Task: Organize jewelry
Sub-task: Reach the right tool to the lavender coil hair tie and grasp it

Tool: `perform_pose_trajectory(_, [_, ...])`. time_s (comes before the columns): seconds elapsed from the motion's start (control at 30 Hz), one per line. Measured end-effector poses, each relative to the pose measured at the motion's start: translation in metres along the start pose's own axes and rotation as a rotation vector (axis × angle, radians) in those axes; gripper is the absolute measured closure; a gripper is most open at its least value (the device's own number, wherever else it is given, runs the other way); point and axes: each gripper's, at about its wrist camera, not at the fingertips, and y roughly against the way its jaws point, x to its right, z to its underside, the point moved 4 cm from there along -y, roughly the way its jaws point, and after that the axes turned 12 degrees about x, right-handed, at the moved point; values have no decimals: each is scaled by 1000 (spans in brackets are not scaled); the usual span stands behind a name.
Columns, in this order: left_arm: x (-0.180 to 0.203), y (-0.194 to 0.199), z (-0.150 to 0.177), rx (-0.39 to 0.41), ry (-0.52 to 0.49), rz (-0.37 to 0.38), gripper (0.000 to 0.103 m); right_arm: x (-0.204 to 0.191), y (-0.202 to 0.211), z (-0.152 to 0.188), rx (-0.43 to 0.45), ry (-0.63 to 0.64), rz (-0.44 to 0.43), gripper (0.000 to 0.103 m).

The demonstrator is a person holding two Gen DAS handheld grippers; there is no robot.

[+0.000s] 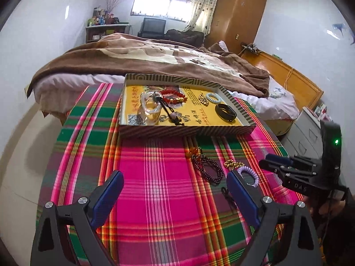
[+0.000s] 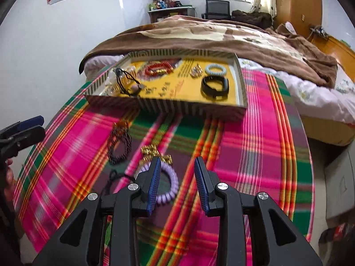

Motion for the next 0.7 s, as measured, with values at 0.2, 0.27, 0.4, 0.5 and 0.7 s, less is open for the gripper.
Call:
perform_pose_trajectory(0.2, [-7,-2,14,-23,33,6,9,-1,-10,14,-37,36,24,66])
perform_pose_trajectory(0.27, [-7,-3,16,-25,39,8,9,-5,-12,15,-41,42,10,66])
perform_pose_trajectory(0.4, [-7,-5,17,-32,40,6,9,-11,-18,19,-62,64,5,66])
perform_pose_trajectory(0.5, [-7,-6,19,-35,45,10,9,-17,-19,22,-64,104,-2,66])
perform_pose_trajectory(0.7, [-6,-10,20,-51,47,3,9,-16,-18,23,-55,113,2,78])
